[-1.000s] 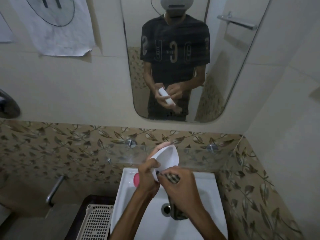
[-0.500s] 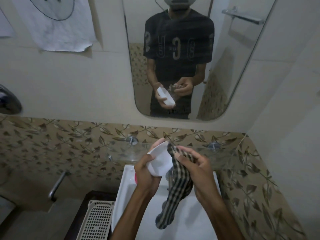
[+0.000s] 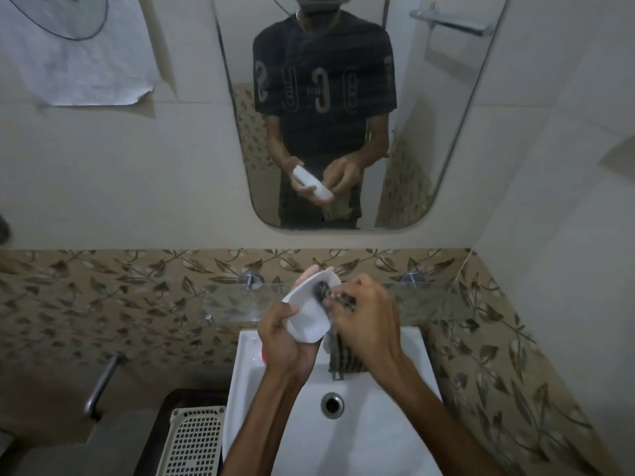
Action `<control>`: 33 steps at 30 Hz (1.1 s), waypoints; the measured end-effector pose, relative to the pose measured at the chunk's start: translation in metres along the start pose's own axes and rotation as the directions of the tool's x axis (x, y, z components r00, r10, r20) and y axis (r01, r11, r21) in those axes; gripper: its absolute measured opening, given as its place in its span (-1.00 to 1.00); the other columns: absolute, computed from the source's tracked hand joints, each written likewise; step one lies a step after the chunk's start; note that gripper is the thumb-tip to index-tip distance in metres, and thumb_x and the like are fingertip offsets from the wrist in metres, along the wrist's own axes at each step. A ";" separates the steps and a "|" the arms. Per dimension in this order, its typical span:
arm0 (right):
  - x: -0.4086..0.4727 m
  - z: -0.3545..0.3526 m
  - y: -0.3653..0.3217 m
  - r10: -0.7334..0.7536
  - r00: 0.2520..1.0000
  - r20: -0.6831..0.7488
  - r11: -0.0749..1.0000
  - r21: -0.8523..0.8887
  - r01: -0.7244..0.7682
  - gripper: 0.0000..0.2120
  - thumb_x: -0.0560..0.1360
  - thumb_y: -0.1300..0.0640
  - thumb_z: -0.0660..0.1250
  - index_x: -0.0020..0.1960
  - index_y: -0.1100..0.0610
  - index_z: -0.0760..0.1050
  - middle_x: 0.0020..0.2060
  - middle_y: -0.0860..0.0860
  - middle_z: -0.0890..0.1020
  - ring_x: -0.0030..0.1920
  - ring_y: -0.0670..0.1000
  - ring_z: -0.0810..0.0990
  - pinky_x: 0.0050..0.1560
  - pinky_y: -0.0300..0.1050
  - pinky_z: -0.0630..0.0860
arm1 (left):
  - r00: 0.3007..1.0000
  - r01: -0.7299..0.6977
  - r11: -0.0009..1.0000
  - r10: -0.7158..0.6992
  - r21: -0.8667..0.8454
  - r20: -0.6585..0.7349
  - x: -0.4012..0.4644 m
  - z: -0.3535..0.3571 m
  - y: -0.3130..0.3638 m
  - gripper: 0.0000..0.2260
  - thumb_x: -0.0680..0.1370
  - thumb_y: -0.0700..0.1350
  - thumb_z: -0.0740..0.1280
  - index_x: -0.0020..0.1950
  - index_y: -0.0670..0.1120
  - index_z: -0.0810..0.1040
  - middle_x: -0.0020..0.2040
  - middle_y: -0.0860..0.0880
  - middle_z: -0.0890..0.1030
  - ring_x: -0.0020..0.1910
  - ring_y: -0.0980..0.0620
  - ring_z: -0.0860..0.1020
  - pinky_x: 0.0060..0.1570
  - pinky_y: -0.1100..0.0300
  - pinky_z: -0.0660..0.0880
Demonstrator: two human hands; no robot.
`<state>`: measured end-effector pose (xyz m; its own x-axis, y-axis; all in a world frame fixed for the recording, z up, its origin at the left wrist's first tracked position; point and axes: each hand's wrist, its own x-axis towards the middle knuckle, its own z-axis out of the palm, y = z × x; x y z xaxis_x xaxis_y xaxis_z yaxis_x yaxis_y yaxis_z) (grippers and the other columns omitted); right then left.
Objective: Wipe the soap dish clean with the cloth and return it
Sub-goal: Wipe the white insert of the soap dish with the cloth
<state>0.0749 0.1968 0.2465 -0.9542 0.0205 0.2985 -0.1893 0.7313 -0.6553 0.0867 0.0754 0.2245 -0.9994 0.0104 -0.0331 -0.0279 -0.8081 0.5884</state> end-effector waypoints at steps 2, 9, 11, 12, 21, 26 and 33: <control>-0.001 0.000 -0.003 -0.008 0.999 -0.049 0.999 0.045 0.010 -0.92 0.43 0.09 0.53 -0.08 0.04 0.73 -0.14 -0.04 0.67 -0.14 -0.05 0.62 -0.10 -0.07 0.60 | 1.000 0.002 1.000 -0.002 -0.001 0.025 0.001 0.001 0.000 -0.22 0.30 -0.10 0.34 0.53 -0.27 0.41 0.49 -0.36 0.46 0.30 -0.30 0.49 0.25 -0.08 0.46; 0.005 0.005 -0.009 -0.026 0.994 -0.105 0.991 0.127 0.040 -0.92 0.46 0.13 0.50 -0.07 0.09 0.75 -0.17 0.01 0.66 -0.18 0.01 0.61 -0.14 0.00 0.59 | 0.995 0.082 0.992 -0.087 -0.095 -0.048 0.003 0.001 -0.003 -0.37 0.43 -0.11 0.20 0.49 -0.31 0.45 0.35 -0.41 0.53 0.24 -0.30 0.52 0.32 -0.13 0.42; 0.002 0.009 -0.013 -0.084 0.995 -0.060 0.978 0.188 0.094 -0.94 0.44 0.16 0.50 -0.10 0.07 0.74 -0.20 0.01 0.65 -0.20 0.00 0.60 -0.18 0.03 0.58 | 0.993 0.072 0.990 -0.082 -0.117 -0.083 0.004 -0.001 -0.003 -0.41 0.44 -0.13 0.21 0.45 -0.30 0.49 0.22 -0.35 0.62 0.13 -0.25 0.61 0.14 -0.03 0.56; -0.004 0.014 -0.018 -0.171 0.985 -0.003 0.960 0.225 0.167 -0.93 0.43 0.16 0.47 -0.12 0.05 0.73 -0.24 0.00 0.64 -0.22 -0.02 0.59 -0.22 0.01 0.56 | 0.989 0.076 0.990 -0.090 -0.117 -0.119 0.004 -0.004 -0.003 -0.43 0.46 -0.13 0.21 0.45 -0.32 0.49 0.22 -0.34 0.61 0.13 -0.26 0.60 0.09 0.00 0.57; 0.021 0.011 -0.018 -0.291 0.956 -0.031 0.956 -0.039 0.289 -0.91 0.48 0.12 0.49 -0.03 0.09 0.71 -0.12 0.01 0.61 -0.17 0.02 0.58 -0.20 -0.08 0.57 | 0.987 0.038 0.996 -0.050 -0.077 -0.154 0.008 -0.008 0.007 -0.38 0.38 -0.07 0.35 0.43 -0.26 0.55 0.25 -0.29 0.59 0.18 -0.19 0.58 0.12 0.01 0.52; 0.019 0.015 -0.009 -0.119 0.992 0.026 0.954 -0.273 0.122 -0.96 0.50 0.14 0.46 -0.10 0.10 0.68 -0.19 -0.07 0.48 -0.25 -0.03 0.47 -0.28 -0.16 0.39 | 0.996 -0.004 1.000 0.005 0.012 -0.094 0.011 -0.016 0.002 -0.36 0.37 -0.06 0.31 0.44 -0.25 0.55 0.30 -0.35 0.58 0.22 -0.24 0.57 0.18 -0.06 0.50; -0.006 0.010 -0.003 0.011 0.944 0.329 1.000 0.017 -0.017 -0.95 0.39 0.11 0.49 -0.21 0.07 0.72 -0.27 -0.08 0.63 -0.27 -0.14 0.59 -0.35 -0.41 0.41 | 0.997 -0.021 0.981 0.035 0.191 -0.071 0.008 -0.021 -0.010 -0.45 0.40 -0.09 0.25 0.35 -0.26 0.57 0.21 -0.32 0.60 0.15 -0.27 0.53 0.04 -0.05 0.46</control>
<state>0.0786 0.1874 0.2397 -0.9793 -0.1969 0.0471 -0.1770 0.7194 -0.6717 0.0797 0.0711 0.2012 -0.9958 -0.0598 -0.0696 -0.0103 -0.6805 0.7326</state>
